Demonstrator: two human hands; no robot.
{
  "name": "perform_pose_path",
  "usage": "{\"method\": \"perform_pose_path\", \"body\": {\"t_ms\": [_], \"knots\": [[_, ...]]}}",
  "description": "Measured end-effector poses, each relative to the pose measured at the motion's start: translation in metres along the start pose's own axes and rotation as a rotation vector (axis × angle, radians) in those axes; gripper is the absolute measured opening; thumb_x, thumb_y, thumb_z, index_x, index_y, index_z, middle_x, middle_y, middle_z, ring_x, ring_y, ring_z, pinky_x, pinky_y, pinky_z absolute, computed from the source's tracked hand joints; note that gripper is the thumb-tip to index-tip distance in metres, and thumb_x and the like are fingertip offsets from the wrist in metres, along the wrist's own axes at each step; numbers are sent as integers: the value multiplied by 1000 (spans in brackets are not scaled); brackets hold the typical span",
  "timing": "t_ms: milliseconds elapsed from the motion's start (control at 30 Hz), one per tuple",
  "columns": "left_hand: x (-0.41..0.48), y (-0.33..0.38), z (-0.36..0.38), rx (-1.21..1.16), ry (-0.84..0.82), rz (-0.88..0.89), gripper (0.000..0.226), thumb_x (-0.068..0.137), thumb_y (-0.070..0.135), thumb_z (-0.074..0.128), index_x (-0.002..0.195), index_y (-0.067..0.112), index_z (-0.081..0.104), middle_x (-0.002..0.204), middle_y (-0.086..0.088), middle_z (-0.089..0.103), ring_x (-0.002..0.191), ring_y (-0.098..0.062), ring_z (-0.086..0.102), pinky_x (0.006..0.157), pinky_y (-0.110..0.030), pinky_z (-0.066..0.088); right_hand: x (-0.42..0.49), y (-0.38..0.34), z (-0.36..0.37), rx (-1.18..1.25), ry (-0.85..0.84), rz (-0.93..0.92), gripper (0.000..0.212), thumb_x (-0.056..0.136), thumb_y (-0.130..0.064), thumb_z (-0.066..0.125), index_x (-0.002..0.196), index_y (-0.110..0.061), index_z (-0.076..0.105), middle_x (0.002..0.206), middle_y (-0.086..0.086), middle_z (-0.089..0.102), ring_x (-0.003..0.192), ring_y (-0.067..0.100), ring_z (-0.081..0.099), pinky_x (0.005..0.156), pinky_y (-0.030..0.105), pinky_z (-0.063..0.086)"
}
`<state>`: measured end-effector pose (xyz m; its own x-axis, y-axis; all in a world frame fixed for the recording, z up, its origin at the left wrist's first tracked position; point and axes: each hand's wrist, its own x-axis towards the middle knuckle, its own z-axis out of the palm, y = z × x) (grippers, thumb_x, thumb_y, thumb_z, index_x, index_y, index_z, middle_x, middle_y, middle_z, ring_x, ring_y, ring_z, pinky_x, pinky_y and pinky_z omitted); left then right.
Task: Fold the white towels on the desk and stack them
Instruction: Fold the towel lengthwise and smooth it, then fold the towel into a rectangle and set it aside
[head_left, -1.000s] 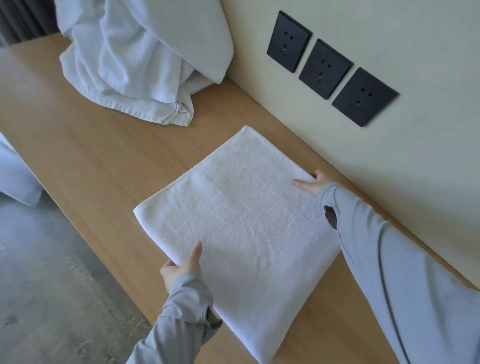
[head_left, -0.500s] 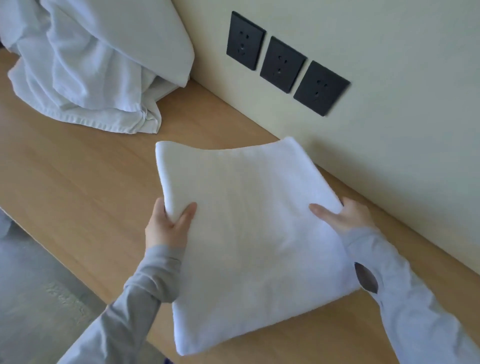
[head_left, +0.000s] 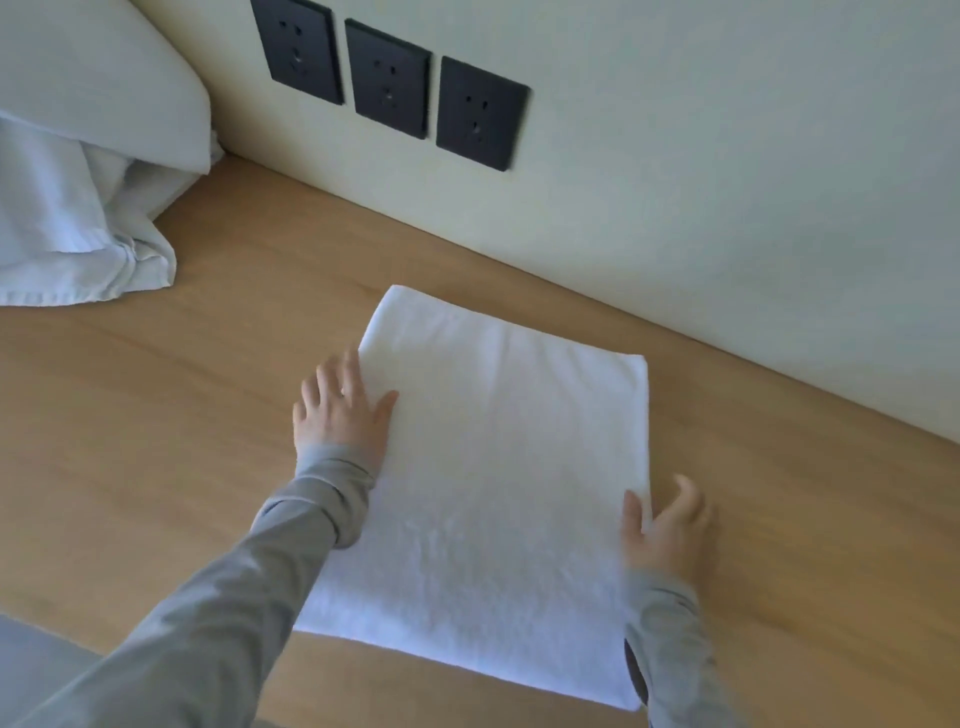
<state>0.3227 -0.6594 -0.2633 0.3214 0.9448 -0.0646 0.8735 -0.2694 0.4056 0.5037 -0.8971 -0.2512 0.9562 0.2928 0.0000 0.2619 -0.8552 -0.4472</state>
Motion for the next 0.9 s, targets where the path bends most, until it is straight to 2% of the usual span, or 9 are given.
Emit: {"method": "perform_pose_path", "body": {"t_ms": [67,133,200,267,467,600,733,833,900], "knots": [[-33,16,10,123,-45,260,71,92,53,29,150,21,4,158,-4,7,145,-26,8,115,-40,11,-4,-31,10,-50,28,-284,53,86,-32,51,127,1,50,133,25,48,117,43,49,90,51,41],[-58,22,21,222,-170,410,70,88,61,4,147,25,-10,156,2,-12,145,-19,-8,116,-36,-6,-15,-56,29,-101,-139,-589,52,92,-26,48,140,-10,38,152,10,27,140,28,26,110,48,23],[-64,10,22,249,-194,454,76,82,65,-10,147,27,-3,155,3,-9,145,-19,-3,116,-35,-5,-21,-56,45,-190,-297,-738,55,97,-32,37,148,-18,19,156,-4,3,145,17,3,116,41,-1],[-57,-12,14,232,-170,502,79,84,65,-11,148,25,11,156,2,5,144,-19,8,118,-35,2,-18,-32,50,-263,-339,-735,57,98,-37,30,148,-20,8,153,-9,-7,145,14,-4,115,37,-12],[-39,-40,-10,267,-267,615,73,95,55,1,144,12,33,152,-4,26,139,-21,27,116,-34,5,-7,16,24,-298,-285,-623,59,92,-41,13,144,-13,14,152,-2,8,143,20,11,117,34,-2],[-47,-41,-19,305,-320,683,81,91,60,-2,144,8,31,153,-9,23,141,-28,22,116,-39,8,-22,26,2,-325,-391,-775,73,93,-55,13,142,-1,25,151,11,18,144,20,5,115,37,3],[-75,-67,-35,335,-408,929,77,93,61,20,141,4,36,150,-10,31,138,-26,31,112,-39,17,-67,49,-15,-409,-495,-952,90,82,-68,34,142,-2,32,151,12,28,143,21,10,110,42,15],[-86,-87,-44,372,-431,1052,92,80,73,39,142,5,35,149,-10,34,139,-22,25,112,-39,18,-81,63,-24,-487,-543,-961,108,66,-77,49,143,-4,30,153,10,25,142,23,15,109,44,16],[-82,-90,-47,406,-432,1100,106,65,79,52,140,6,38,147,-11,37,137,-24,32,110,-39,23,-79,64,-27,-501,-520,-977,115,54,-74,65,141,-5,37,150,10,30,140,25,26,107,44,18]]}}
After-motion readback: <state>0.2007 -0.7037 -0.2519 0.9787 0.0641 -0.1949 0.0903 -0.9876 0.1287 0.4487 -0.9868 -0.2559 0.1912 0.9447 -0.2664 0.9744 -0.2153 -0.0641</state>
